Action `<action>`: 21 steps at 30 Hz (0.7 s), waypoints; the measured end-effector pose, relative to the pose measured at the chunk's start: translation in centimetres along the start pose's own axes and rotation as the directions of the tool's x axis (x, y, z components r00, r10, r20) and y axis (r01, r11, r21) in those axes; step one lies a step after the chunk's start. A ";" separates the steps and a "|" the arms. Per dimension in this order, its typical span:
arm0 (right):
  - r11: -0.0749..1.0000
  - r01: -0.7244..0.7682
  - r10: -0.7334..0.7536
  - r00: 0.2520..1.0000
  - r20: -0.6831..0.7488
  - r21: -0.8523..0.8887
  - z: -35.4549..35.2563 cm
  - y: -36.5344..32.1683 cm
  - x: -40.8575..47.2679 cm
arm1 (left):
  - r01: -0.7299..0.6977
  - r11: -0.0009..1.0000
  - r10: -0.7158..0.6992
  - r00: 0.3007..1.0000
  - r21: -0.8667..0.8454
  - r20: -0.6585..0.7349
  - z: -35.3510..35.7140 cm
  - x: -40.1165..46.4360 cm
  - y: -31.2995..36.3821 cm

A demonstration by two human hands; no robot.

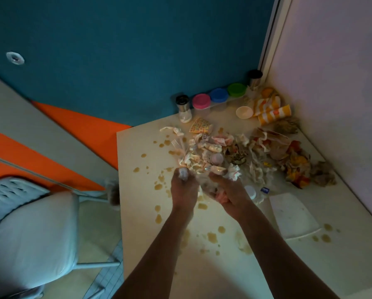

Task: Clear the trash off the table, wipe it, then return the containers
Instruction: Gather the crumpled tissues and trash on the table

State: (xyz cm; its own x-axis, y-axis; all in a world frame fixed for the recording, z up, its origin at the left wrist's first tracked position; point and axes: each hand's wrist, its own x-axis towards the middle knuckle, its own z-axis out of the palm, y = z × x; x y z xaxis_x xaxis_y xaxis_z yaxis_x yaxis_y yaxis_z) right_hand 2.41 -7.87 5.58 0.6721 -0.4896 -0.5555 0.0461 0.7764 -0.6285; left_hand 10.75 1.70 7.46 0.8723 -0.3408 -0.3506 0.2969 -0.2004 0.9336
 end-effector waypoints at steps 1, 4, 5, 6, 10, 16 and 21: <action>1.000 -0.004 0.004 1.000 -0.030 0.009 -0.7 -0.6 0.7 | 0.003 0.999 -0.005 0.998 -0.032 -0.059 0.2 0.8 0.3; 0.997 0.036 -0.039 0.998 -0.047 -0.067 -1.9 -2.7 2.8 | -0.002 0.995 0.020 0.982 0.098 -0.190 0.4 3.5 0.9; 0.986 0.059 -0.071 0.995 -0.069 -0.156 -1.8 -3.5 3.5 | -0.021 0.978 0.063 0.979 0.208 -0.196 0.5 4.3 1.1; 0.960 0.058 -0.092 0.989 -0.111 -0.276 -1.4 -4.4 4.4 | -0.040 0.946 0.102 0.978 0.320 -0.180 0.7 5.3 1.1; 0.660 0.111 -0.337 0.928 -0.161 -0.743 0.6 -7.0 8.4 | -0.060 0.799 0.124 0.990 0.598 -0.066 1.8 9.1 1.3; 0.045 0.108 -0.245 0.965 0.094 -0.993 2.0 -7.5 16.4 | -0.151 0.475 0.070 0.989 0.867 0.134 3.9 15.6 -0.1; -0.217 0.090 -0.147 0.981 0.124 -0.972 1.7 -6.0 19.7 | -0.157 0.325 0.035 0.987 0.932 0.154 4.8 18.0 -3.0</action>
State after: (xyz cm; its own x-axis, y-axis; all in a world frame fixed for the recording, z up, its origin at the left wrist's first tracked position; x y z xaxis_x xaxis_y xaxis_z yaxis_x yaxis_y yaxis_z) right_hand 16.59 -21.52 -0.69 0.7441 -0.5458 -0.3851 -0.6679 -0.5982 -0.4428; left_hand 23.70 -8.29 -1.99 0.8118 -0.4853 -0.3246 -0.4029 -0.8680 0.2902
